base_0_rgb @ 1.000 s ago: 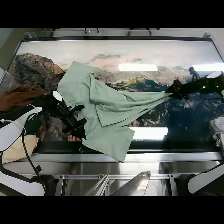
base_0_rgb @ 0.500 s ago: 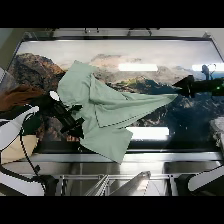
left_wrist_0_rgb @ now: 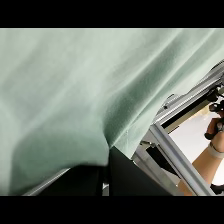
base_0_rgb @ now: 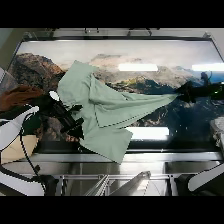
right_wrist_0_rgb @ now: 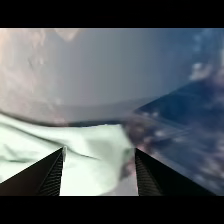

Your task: Fold the shirts.

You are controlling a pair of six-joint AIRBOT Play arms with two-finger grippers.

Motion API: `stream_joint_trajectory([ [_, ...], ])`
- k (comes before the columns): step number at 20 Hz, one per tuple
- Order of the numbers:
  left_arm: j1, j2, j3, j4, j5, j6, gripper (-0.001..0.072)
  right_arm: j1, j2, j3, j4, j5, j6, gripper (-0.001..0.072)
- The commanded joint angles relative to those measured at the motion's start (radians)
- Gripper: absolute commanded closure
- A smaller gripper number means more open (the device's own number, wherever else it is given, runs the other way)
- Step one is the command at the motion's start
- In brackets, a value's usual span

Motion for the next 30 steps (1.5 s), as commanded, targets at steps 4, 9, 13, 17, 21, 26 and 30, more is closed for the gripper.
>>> stream_joint_trajectory([
  [4, 0.002, 0.014, 0.002, -0.011, 0.005, 0.085, 0.0685, 0.082, -0.019, 0.003, 0.064, 0.035, -0.014, 0.0692],
  [9, 0.037, 0.181, 0.12, -0.2, -0.115, 0.191, 0.0685, 0.015, 0.241, 0.003, 0.309, 0.216, -0.08, 0.0693],
  [13, 0.225, 0.393, 0.435, -0.697, -0.238, 0.247, 0.0684, -0.097, 0.604, 0.003, 0.742, 0.158, -0.142, 0.0693],
  [17, 0.571, 0.543, 0.778, -1.116, -0.133, 0.341, 0.0683, -0.215, 0.93, 0.003, 0.809, -0.082, -0.145, 0.0692],
  [21, 0.948, 0.659, 0.924, -1.132, 0.039, 0.313, 0.0682, -0.24, 1.189, 0.003, 0.779, -0.25, -0.263, 0.0693],
  [26, 0.931, 0.621, 0.927, -1.154, 0.086, 0.243, 0.0681, -0.239, 1.306, 0.0, 0.408, -0.319, -0.07, 0.0694],
  [30, 0.598, 0.459, 0.927, -1.131, 0.011, 0.163, 0.0683, -0.239, 1.185, -0.006, 0.298, -0.129, 0.08, 0.0694],
])
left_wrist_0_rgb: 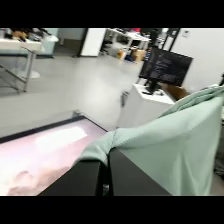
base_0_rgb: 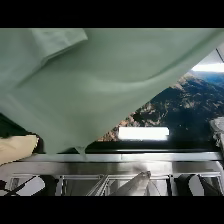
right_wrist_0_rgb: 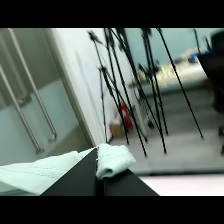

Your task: Fold the shirts.

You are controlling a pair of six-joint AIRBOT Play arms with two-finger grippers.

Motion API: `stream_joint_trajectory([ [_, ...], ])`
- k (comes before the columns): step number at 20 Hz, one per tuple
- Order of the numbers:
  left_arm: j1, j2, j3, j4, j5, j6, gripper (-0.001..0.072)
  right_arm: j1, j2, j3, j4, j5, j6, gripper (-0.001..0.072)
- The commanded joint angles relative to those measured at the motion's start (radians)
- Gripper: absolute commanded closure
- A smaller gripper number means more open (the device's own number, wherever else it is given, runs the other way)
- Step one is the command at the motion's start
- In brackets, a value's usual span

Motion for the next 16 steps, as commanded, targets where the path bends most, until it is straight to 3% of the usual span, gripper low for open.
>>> stream_joint_trajectory([
  [1, -0.226, -0.112, 0.007, -0.008, -0.033, -0.079, 0.0684, -0.001, -0.06, -0.002, -0.071, 0.14, 0.113, 0.0694],
  [5, -0.303, -0.119, 0.009, -0.064, -0.05, -0.093, 0.0684, -0.002, -0.014, -0.001, 0.006, 0.102, 0.08, 0.0693],
  [10, -0.093, -0.008, 0.009, -0.112, -0.129, -0.094, 0.0683, -0.002, 0.114, -0.001, 0.007, 0.048, 0.02, 0.0693],
  [15, 0.084, 0.114, 0.009, -0.245, -0.106, -0.074, 0.0682, -0.002, 0.253, -0.001, -0.018, -0.135, -0.11, 0.0693],
  [16, 0.098, 0.119, 0.009, -0.214, -0.113, -0.074, 0.0682, -0.002, 0.256, -0.002, -0.027, -0.155, -0.11, 0.0693],
])
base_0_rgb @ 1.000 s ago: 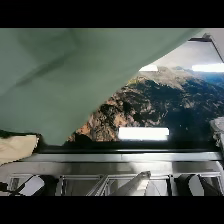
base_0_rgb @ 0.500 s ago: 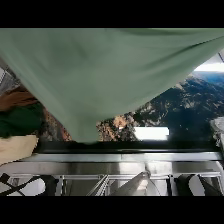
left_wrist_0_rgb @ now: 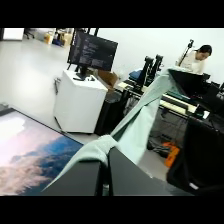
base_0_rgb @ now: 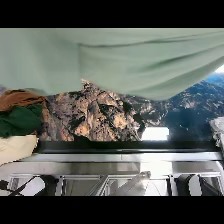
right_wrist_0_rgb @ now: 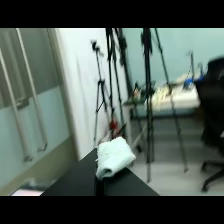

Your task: Fold the shirts.

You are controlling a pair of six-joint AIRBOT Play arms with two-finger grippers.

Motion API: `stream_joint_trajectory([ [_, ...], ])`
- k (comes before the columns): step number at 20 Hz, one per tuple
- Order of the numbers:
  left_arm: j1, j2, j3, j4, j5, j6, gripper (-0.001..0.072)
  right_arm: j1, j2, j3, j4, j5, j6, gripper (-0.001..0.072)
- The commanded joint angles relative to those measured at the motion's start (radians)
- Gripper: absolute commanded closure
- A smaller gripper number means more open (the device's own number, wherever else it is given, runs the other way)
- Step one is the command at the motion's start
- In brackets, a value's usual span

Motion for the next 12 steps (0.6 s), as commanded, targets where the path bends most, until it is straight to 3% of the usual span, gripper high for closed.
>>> stream_joint_trajectory([
  [1, 0.068, 0.036, -0.001, 0.034, -0.016, 0.008, 0.0682, 0.0, 0.036, -0.001, -0.026, -0.097, -0.059, 0.0693],
  [3, -0.015, -0.012, -0.001, 0.182, -0.016, -0.01, 0.0682, 0.001, -0.027, -0.008, -0.025, -0.083, -0.059, 0.0693],
  [7, -0.317, -0.222, -0.001, 0.534, -0.003, -0.006, 0.0682, 0.087, -0.206, -0.135, -0.039, -0.079, -0.085, 0.0694],
  [10, -0.471, -0.416, -0.001, 0.736, 0.087, 0.032, 0.0682, 0.299, -0.388, -0.27, -0.224, -0.238, -0.084, 0.0694],
  [12, -0.525, -0.55, -0.001, 0.764, 0.139, 0.071, 0.0681, 0.411, -0.548, -0.306, -0.346, -0.385, -0.066, 0.0694],
])
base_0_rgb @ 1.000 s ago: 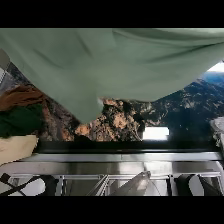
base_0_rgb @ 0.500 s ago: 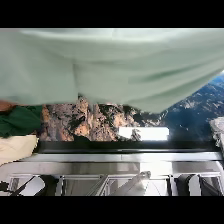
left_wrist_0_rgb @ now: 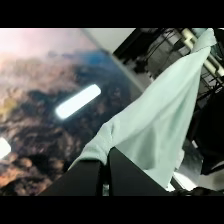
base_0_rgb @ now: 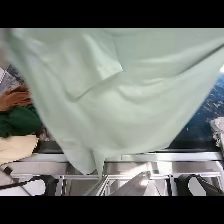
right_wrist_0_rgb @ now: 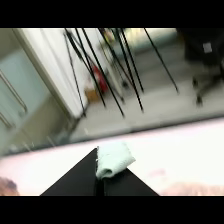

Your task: Fold the shirts.

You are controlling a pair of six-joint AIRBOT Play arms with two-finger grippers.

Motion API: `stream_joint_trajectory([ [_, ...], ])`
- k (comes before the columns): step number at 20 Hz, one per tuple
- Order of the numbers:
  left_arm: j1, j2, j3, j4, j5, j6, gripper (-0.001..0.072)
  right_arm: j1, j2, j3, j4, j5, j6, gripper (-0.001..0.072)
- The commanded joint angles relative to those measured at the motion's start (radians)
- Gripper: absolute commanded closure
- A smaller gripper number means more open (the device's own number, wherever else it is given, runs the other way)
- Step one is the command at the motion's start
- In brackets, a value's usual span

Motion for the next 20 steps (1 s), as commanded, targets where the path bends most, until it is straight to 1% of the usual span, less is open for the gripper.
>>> stream_joint_trajectory([
  [1, -0.12, -0.24, 0.002, 0.154, 0.105, 0.061, 0.0682, 0.178, -0.269, -0.073, -0.176, -0.247, 0.024, 0.0694],
  [2, -0.122, -0.304, 0.002, 0.158, 0.149, 0.069, 0.0684, 0.193, -0.347, -0.071, -0.167, -0.296, 0.024, 0.069],
  [3, -0.119, -0.367, 0.002, 0.156, 0.197, 0.065, 0.067, 0.195, -0.426, -0.061, -0.14, -0.313, 0.023, 0.045],
  [4, -0.107, -0.414, 0.002, 0.148, 0.227, 0.065, 0.0369, 0.193, -0.49, -0.045, -0.112, -0.298, 0.024, 0.0128],
  [5, -0.087, -0.446, 0.002, 0.133, 0.236, 0.043, 0.0008, 0.184, -0.538, -0.023, -0.092, -0.247, 0.023, 0.0047],
  [6, -0.056, -0.467, 0.002, 0.11, 0.235, 0.012, -0.0002, 0.166, -0.557, -0.006, -0.089, -0.182, 0.023, 0.0047],
  [7, -0.024, -0.473, 0.002, 0.119, 0.214, 0.008, -0.0002, 0.142, -0.556, 0.0, -0.09, -0.121, 0.012, 0.0048],
  [8, 0.018, -0.473, 0.002, 0.127, 0.164, -0.013, -0.0001, 0.113, -0.547, 0.001, -0.09, -0.059, -0.014, 0.0048],
  [10, 0.092, -0.473, 0.001, 0.13, 0.01, -0.091, 0.0, 0.026, -0.534, 0.001, -0.144, 0.127, -0.032, 0.0053],
  [11, 0.117, -0.473, 0.0, 0.171, -0.089, -0.156, 0.0, -0.012, -0.536, -0.002, -0.183, 0.211, -0.031, 0.0055],
  [12, 0.127, -0.469, -0.011, 0.226, -0.172, -0.207, 0.0001, -0.044, -0.536, -0.019, -0.218, 0.277, -0.027, 0.0097],
  [13, 0.126, -0.454, -0.05, 0.292, -0.222, -0.238, 0.0001, -0.072, -0.536, -0.053, -0.242, 0.339, -0.026, 0.0207],
  [14, 0.114, -0.42, -0.124, 0.384, -0.24, -0.249, 0.0001, -0.094, -0.536, -0.101, -0.248, 0.396, -0.026, 0.0209],
  [15, 0.093, -0.373, -0.223, 0.474, -0.228, -0.243, 0.0001, -0.111, -0.536, -0.151, -0.248, 0.443, -0.026, 0.0209],
  [17, 0.05, -0.276, -0.436, 0.599, -0.183, -0.187, 0.0001, -0.135, -0.536, -0.266, -0.249, 0.515, -0.032, 0.021],
  [18, 0.03, -0.228, -0.549, 0.645, -0.153, -0.165, 0.0001, -0.14, -0.536, -0.332, -0.248, 0.523, -0.029, 0.021],
  [20, 0.004, -0.152, -0.743, 0.737, -0.092, -0.158, 0.0001, -0.137, -0.536, -0.457, -0.245, 0.525, -0.021, 0.021],
])
